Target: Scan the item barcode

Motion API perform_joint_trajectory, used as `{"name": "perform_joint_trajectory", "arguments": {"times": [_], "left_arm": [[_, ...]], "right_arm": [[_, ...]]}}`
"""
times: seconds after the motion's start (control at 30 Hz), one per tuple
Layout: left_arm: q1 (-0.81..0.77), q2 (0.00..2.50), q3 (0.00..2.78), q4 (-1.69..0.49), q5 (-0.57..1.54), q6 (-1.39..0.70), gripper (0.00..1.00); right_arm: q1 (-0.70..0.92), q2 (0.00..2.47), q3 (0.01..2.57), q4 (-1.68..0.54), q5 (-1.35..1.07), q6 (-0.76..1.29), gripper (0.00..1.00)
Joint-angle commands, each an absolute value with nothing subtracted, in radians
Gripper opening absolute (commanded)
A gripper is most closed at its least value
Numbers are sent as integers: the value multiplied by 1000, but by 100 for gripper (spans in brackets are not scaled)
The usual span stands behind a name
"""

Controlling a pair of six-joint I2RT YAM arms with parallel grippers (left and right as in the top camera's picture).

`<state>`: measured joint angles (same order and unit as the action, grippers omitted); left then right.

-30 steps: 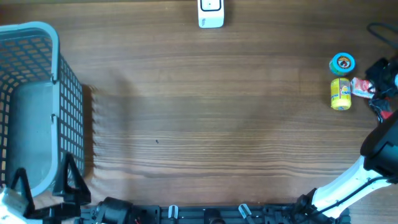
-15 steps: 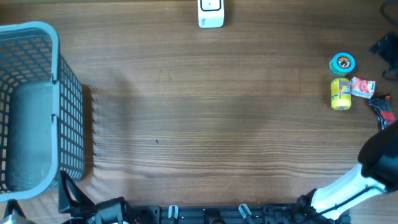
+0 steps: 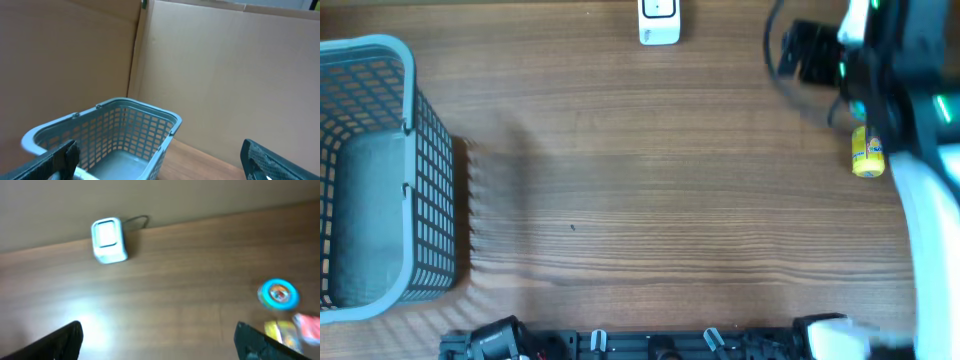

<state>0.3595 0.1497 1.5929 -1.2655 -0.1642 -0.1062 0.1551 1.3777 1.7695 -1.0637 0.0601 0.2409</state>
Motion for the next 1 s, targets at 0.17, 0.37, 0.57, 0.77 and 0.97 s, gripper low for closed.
{"name": "perform_joint_trajectory", "arguments": {"times": [0.17, 0.37, 0.57, 0.77, 0.97], "left_arm": [[327, 137, 1589, -1298, -135, -102, 100], [316, 59, 1589, -1306, -131, -120, 100], [316, 46, 1559, -1309, -131, -139, 100], [302, 45, 1462, -1318, -131, -146, 100], [244, 42, 1393, -1309, -99, -165, 100]], "right_arm": [[503, 843, 1469, -1188, 413, 508, 94], [584, 455, 1238, -1219, 499, 651, 92], [584, 386, 1224, -1079, 473, 416, 94], [584, 468, 1093, -794, 474, 173, 100], [584, 642, 943, -555, 521, 58, 100]]}}
